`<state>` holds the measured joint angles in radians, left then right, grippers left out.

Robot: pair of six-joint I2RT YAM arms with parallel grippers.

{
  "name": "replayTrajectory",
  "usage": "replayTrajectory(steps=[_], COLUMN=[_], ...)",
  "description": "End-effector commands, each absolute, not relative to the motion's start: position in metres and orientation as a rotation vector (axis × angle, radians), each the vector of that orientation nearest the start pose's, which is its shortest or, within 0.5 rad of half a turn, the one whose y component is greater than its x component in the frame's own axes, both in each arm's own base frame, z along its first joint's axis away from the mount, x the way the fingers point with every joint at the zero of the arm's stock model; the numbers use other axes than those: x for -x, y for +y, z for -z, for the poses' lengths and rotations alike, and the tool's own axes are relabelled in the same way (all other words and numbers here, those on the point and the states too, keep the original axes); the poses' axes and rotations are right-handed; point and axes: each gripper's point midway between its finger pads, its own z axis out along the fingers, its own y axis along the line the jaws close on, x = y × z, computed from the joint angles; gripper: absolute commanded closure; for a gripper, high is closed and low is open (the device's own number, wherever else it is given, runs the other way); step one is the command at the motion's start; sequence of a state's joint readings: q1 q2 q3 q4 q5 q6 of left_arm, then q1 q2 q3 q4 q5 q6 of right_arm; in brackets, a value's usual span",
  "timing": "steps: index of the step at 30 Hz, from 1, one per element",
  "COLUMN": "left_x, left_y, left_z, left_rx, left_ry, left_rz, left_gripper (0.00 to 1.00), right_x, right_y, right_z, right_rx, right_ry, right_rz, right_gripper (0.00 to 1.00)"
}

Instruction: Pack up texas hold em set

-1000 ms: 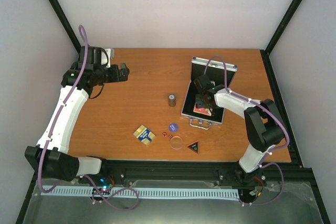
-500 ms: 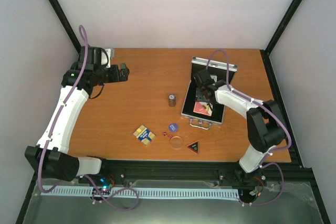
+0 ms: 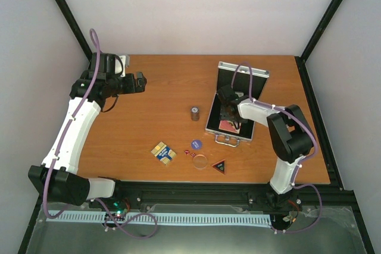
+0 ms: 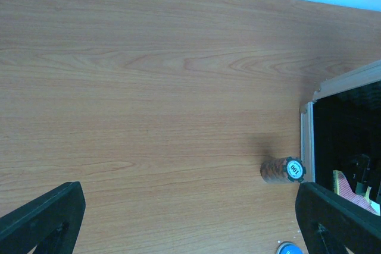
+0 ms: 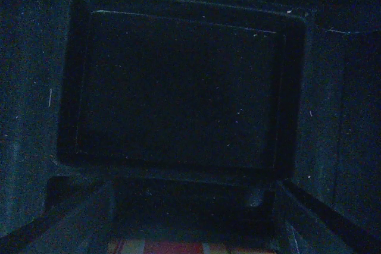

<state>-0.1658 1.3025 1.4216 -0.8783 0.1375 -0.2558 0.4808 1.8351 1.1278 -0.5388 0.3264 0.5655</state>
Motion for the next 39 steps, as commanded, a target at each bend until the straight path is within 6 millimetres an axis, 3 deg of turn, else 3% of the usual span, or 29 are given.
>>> replayTrajectory(steps=[1,4,12,17,20,26,32,36,39], left_x=[-0.357,-0.359,-0.36,-0.36,-0.36,-0.361,-0.364,-0.368,-0.374], left_y=[-0.084,-0.085,-0.084,-0.083,-0.084,-0.085,-0.082,-0.077,-0.073], left_z=[-0.295,-0.295,-0.297,-0.3,-0.3,-0.297,-0.295,-0.301,-0.324], left_rx=[0.013,0.01,0.014,0.014,0.013,0.017,0.042,0.075,0.103], left_ry=[2.319,2.32,2.32,2.317,2.32,2.327,2.342,2.351,2.322], left_rz=[0.357,0.365,0.353,0.35,0.357,0.362,0.342,0.305,0.287], left_gripper=[0.0,0.0,0.0,0.0,0.0,0.0,0.0,0.0,0.0], right_x=[-0.342,-0.343,-0.367,-0.363,-0.355,-0.331,-0.287,-0.246,-0.223], right_y=[0.127,0.128,0.142,0.153,0.161,0.181,0.218,0.259,0.293], right_z=[-0.006,-0.008,-0.06,-0.088,-0.096,-0.11,-0.139,-0.158,-0.161], right_rx=[-0.215,-0.192,-0.063,0.03,0.087,0.26,0.509,0.697,0.812], right_ry=[2.781,2.776,2.714,2.698,2.705,2.716,2.668,2.625,2.615], right_rz=[0.131,0.127,0.082,0.036,-0.011,-0.097,-0.155,-0.253,-0.319], right_gripper=[0.26,0.25,0.16,0.06,0.06,0.1,0.11,0.07,0.04])
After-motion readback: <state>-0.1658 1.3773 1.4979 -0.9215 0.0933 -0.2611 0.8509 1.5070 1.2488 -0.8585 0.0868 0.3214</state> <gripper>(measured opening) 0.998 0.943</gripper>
